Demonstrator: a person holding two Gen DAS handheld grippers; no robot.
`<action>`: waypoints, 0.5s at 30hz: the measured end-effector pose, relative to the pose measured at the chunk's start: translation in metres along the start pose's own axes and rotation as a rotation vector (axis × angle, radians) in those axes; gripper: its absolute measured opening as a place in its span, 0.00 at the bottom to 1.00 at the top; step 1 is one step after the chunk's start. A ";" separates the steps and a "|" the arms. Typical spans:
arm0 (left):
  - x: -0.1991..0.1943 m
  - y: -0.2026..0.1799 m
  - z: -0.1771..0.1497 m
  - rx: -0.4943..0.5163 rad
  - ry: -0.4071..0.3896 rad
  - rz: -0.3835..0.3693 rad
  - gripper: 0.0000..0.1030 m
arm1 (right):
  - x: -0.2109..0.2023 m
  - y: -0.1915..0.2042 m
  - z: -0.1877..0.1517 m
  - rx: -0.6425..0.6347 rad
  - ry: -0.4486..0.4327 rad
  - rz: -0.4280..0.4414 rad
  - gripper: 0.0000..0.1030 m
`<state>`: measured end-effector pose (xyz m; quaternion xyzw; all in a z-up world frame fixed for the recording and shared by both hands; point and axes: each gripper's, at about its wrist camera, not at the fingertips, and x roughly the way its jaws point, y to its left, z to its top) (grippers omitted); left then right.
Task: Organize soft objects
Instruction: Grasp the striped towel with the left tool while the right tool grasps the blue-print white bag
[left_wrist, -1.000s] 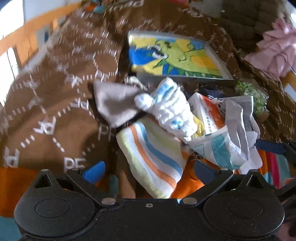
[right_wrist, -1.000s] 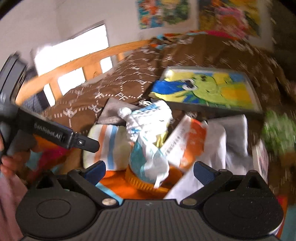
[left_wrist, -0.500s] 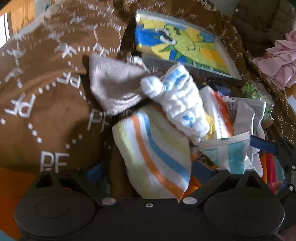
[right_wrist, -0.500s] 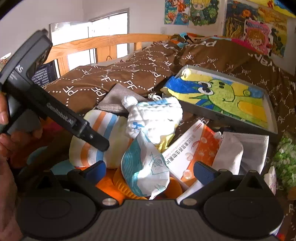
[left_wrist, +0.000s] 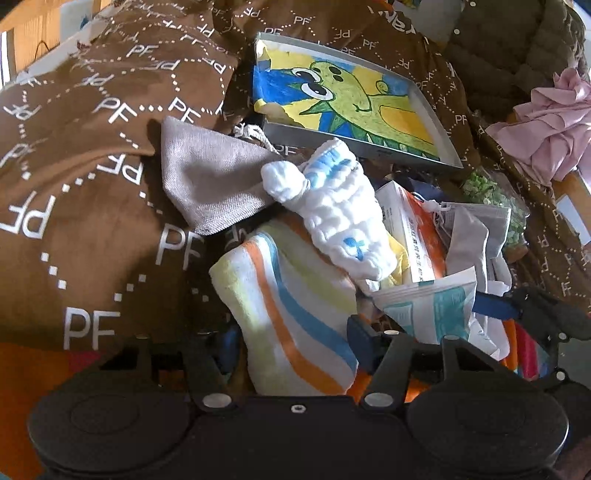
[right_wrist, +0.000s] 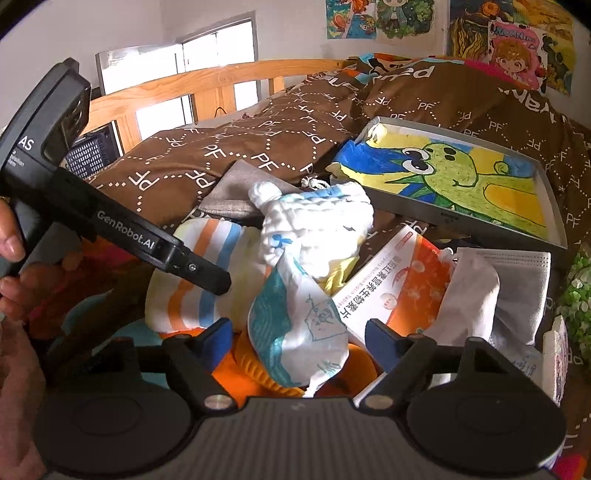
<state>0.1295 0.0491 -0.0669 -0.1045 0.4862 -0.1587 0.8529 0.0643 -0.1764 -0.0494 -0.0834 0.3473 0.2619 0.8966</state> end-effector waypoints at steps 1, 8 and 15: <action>0.002 0.002 0.000 -0.006 0.006 -0.001 0.59 | 0.000 0.000 0.000 0.001 0.001 0.000 0.77; 0.004 0.002 0.000 0.007 0.028 0.032 0.29 | 0.000 0.000 0.000 0.010 0.010 0.008 0.59; -0.006 -0.017 -0.003 0.124 -0.002 0.066 0.22 | -0.002 0.001 0.000 0.014 0.007 0.023 0.48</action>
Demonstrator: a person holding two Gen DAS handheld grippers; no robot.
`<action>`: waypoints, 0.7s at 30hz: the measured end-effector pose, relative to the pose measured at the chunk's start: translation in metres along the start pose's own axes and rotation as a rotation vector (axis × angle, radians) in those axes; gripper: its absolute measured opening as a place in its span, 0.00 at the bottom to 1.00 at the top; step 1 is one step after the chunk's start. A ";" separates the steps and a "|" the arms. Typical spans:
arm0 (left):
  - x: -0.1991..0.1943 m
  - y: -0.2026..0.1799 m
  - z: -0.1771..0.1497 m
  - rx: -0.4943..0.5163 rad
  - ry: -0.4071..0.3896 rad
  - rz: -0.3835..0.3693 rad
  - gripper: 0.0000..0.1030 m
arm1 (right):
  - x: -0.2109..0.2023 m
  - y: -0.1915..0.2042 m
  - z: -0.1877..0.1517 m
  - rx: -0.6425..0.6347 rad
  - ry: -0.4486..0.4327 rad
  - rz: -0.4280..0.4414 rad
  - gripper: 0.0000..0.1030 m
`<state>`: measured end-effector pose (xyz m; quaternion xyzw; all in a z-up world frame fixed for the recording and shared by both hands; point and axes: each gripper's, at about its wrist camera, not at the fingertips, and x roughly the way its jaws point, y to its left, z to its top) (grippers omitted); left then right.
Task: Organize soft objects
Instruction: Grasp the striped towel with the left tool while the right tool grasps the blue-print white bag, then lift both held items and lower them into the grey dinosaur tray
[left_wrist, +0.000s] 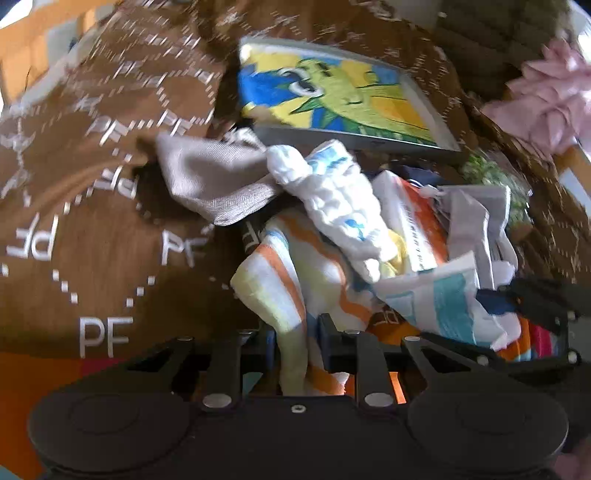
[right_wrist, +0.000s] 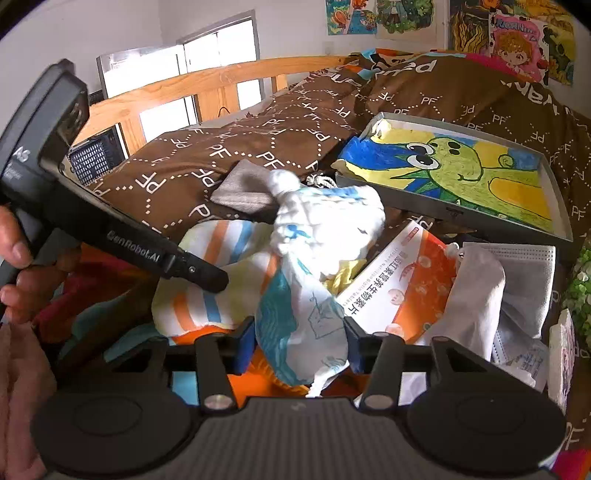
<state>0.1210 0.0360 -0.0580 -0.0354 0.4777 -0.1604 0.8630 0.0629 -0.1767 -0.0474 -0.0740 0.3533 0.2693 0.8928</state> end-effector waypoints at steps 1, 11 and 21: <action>-0.001 -0.003 -0.001 0.024 -0.004 0.011 0.20 | 0.000 0.000 0.000 -0.001 -0.001 -0.001 0.47; -0.028 -0.004 -0.002 -0.012 -0.041 0.017 0.13 | -0.015 0.004 0.001 -0.025 -0.048 -0.038 0.40; -0.039 0.003 -0.007 -0.118 -0.053 -0.045 0.00 | -0.031 0.005 0.004 -0.036 -0.124 -0.053 0.40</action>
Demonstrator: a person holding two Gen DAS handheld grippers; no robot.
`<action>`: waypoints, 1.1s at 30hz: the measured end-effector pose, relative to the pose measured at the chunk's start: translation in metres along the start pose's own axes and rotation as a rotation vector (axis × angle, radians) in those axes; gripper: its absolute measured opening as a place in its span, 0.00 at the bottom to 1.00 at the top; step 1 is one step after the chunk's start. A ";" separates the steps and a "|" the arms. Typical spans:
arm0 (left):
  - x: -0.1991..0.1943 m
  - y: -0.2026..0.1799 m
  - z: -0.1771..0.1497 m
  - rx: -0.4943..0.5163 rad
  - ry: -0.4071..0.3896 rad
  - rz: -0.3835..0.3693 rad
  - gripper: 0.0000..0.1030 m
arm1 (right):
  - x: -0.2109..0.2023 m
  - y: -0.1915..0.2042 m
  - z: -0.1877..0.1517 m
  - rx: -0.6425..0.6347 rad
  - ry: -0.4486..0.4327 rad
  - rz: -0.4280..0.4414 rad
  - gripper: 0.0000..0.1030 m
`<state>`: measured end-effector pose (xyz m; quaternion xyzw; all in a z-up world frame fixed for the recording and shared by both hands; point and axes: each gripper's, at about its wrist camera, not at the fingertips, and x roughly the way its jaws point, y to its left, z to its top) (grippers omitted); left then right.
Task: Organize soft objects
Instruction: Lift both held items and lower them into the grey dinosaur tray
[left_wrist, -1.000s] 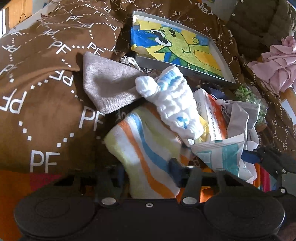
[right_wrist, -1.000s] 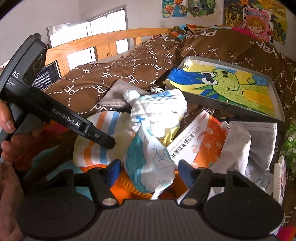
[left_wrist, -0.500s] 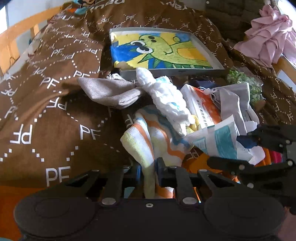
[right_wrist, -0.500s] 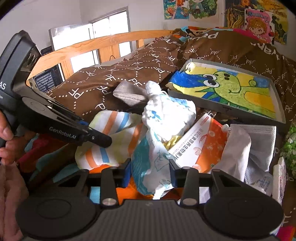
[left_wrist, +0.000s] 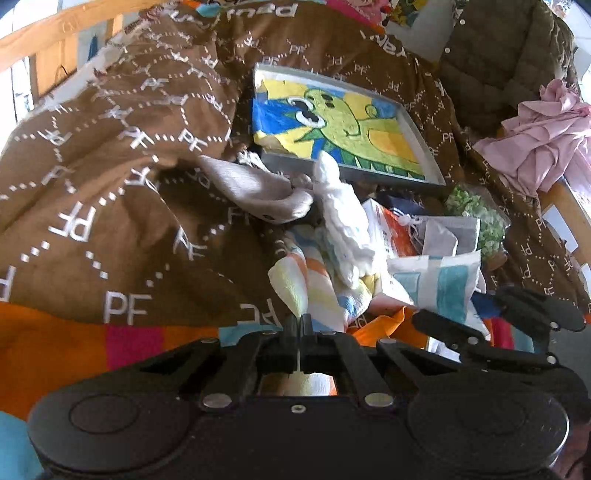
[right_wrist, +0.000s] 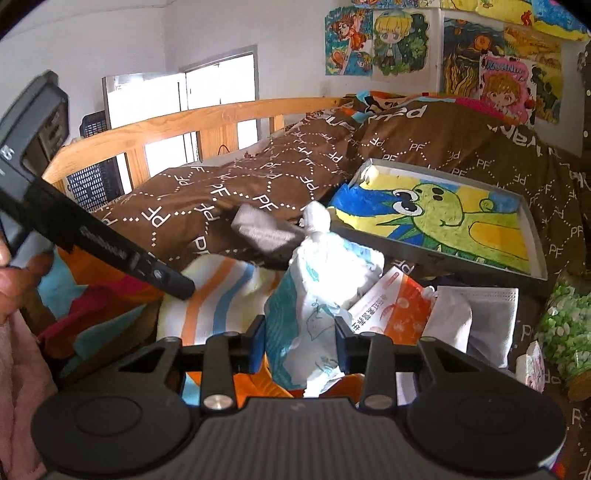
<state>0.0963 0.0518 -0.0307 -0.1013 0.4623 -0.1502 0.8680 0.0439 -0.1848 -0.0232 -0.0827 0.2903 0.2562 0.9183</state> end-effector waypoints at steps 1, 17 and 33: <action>0.005 0.000 0.000 0.002 0.014 -0.006 0.00 | -0.001 0.000 0.000 -0.002 0.000 -0.004 0.40; 0.032 -0.014 0.005 0.162 -0.059 0.119 0.06 | 0.004 -0.001 -0.001 -0.008 0.009 -0.003 0.40; -0.019 -0.086 -0.041 0.623 -0.297 0.188 0.04 | -0.006 -0.005 0.001 -0.007 -0.064 -0.032 0.40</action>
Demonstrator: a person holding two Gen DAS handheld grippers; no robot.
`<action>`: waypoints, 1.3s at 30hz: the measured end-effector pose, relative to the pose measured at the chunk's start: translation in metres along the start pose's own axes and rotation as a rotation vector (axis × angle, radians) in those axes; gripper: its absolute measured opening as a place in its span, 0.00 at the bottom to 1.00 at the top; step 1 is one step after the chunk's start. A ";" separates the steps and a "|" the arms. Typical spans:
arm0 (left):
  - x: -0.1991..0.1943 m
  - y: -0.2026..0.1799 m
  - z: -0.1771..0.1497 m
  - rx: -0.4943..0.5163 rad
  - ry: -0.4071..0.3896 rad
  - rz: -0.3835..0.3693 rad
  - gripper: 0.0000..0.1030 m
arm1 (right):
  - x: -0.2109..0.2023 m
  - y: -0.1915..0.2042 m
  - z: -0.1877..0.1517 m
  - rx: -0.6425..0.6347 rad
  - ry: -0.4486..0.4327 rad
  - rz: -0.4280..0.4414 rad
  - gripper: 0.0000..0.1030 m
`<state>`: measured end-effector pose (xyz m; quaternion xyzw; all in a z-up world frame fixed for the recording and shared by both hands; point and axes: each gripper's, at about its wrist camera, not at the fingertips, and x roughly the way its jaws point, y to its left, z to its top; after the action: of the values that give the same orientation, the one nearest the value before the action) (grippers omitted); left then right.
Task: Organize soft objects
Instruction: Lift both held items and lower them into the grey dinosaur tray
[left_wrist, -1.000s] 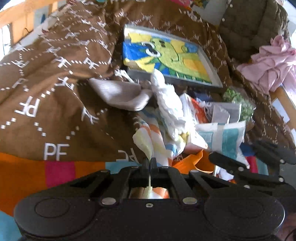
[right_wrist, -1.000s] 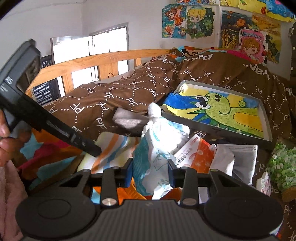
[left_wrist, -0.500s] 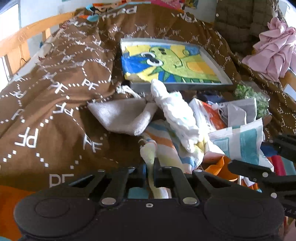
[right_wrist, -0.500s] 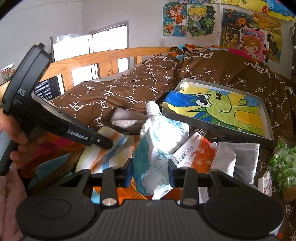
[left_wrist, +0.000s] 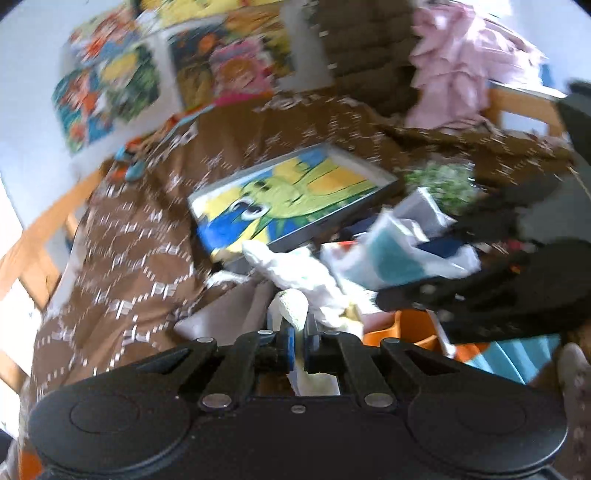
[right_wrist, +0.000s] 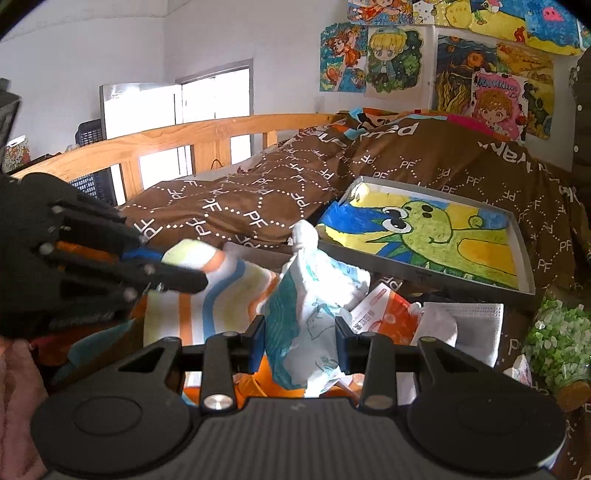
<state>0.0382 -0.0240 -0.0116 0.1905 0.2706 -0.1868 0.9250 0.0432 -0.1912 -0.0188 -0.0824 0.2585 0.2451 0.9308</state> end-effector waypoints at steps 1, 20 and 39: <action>-0.001 -0.003 0.000 0.019 -0.006 0.007 0.04 | -0.001 -0.001 0.000 0.003 -0.006 -0.005 0.40; -0.039 0.047 0.049 -0.253 -0.418 -0.029 0.03 | -0.015 -0.036 0.030 0.120 -0.218 -0.061 0.40; 0.153 0.122 0.109 -0.498 -0.465 -0.023 0.03 | 0.157 -0.161 0.086 0.605 -0.216 -0.028 0.40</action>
<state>0.2595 -0.0061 0.0165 -0.0921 0.0919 -0.1637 0.9779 0.2782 -0.2415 -0.0234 0.2209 0.2184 0.1519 0.9383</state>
